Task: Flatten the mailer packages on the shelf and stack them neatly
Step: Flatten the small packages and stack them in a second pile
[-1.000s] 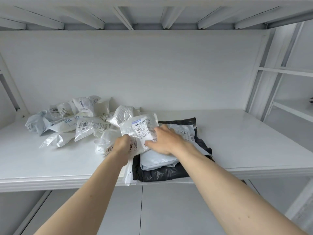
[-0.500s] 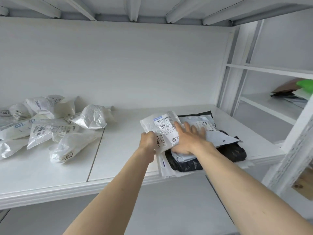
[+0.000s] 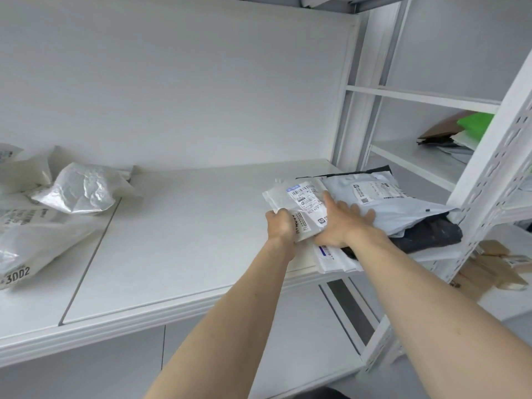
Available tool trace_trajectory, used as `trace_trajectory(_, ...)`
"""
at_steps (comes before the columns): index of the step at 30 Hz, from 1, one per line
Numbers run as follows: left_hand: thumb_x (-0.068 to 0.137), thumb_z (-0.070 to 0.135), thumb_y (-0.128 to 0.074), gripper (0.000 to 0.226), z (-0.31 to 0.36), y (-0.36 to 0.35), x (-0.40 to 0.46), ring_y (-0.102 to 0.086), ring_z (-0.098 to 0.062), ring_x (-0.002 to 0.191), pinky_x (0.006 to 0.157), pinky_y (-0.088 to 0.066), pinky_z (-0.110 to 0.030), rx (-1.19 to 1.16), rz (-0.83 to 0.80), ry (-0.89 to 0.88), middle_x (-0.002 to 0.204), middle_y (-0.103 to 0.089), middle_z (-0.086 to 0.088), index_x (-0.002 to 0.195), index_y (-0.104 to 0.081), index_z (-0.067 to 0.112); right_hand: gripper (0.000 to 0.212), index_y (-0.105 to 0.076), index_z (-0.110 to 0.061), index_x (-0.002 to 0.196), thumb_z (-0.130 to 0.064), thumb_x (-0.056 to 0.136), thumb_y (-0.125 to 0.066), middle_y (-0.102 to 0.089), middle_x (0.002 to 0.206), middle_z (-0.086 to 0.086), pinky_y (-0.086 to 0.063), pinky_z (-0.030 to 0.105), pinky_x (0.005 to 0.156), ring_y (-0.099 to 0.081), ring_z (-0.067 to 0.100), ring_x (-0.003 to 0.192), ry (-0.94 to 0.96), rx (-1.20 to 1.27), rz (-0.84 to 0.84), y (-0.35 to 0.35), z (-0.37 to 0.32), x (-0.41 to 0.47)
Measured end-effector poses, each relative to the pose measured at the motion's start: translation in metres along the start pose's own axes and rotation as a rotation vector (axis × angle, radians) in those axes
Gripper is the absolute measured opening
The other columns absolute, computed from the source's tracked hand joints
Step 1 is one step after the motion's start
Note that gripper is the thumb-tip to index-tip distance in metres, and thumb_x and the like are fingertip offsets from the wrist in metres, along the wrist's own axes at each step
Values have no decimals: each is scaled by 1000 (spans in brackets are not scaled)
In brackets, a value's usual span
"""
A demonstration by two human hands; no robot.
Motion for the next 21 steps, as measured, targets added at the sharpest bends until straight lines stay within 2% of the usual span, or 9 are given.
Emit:
trace_trajectory(3,96,16,-32,27,0,1,7,-55,-19,74,73,-50,-32,12,-8,-14,91,-55,-4,121,-41,16,119,12,-32,153,-45,70,-73,-30,151,3,-11,60,114,-21,34,142,1,-2,-41,3,10,2)
trace_trajectory(6,95,17,-34,31,12,19,12,-58,-21,76,67,-50,-30,55,21,-40,95,-59,-7,123,-47,12,108,12,-32,153,-36,77,-65,-25,154,3,-7,62,114,-12,38,145,18,-22,-22,1,-2,2)
trace_trajectory(7,92,19,-36,36,17,26,14,-60,-23,80,70,-53,-32,71,34,-48,100,-61,-8,125,-49,12,104,10,-32,153,-36,79,-63,-23,154,4,-5,61,115,-9,39,145,24,-27,-12,1,-9,1)
trace_trajectory(10,87,21,-36,44,31,56,19,-67,-29,96,84,-58,-48,83,72,-64,115,-66,-11,127,-52,15,92,3,-28,154,-37,83,-55,-17,158,7,-5,55,116,-1,37,148,59,8,20,4,-38,-4)
trace_trajectory(12,90,17,-36,40,45,80,13,-67,-29,95,81,-58,-50,77,101,-92,116,-66,-14,126,-52,14,82,-11,-24,152,-33,83,-53,-27,154,10,-17,50,114,-12,35,146,125,86,46,10,-61,-9)
trace_trajectory(15,94,14,-37,28,64,118,-4,-66,-29,90,71,-60,-42,112,147,-136,107,-65,-14,119,-51,9,52,-37,-16,138,-20,87,-50,-42,142,9,-34,43,100,-34,33,134,232,200,88,17,-95,-20)
trace_trajectory(17,96,10,-39,17,78,151,-20,-63,-28,86,64,-57,-39,204,181,-181,101,-63,-12,111,-47,9,49,-41,-13,137,-10,89,-47,-43,143,9,-35,42,100,-37,33,133,285,266,121,19,-122,-35)
trace_trajectory(18,96,9,-40,15,84,167,-29,-62,-29,87,67,-57,-40,257,203,-206,104,-63,-14,110,-46,11,49,-42,-11,138,-7,89,-45,-44,143,9,-34,42,101,-38,32,133,300,295,140,19,-134,-42)
trace_trajectory(21,94,12,-47,25,91,214,-47,-63,-29,91,73,-55,-40,435,285,-251,114,-62,-16,118,-43,14,47,-44,-10,140,-10,93,-42,-44,146,8,-33,40,108,-38,29,135,369,410,130,10,-172,-60)
Point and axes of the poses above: each hand's wrist, its own x-axis towards the middle knuckle, its own y-axis out of the back of the hand, z = x × y, the point moved 8 cm from there along x, towards the middle knuckle
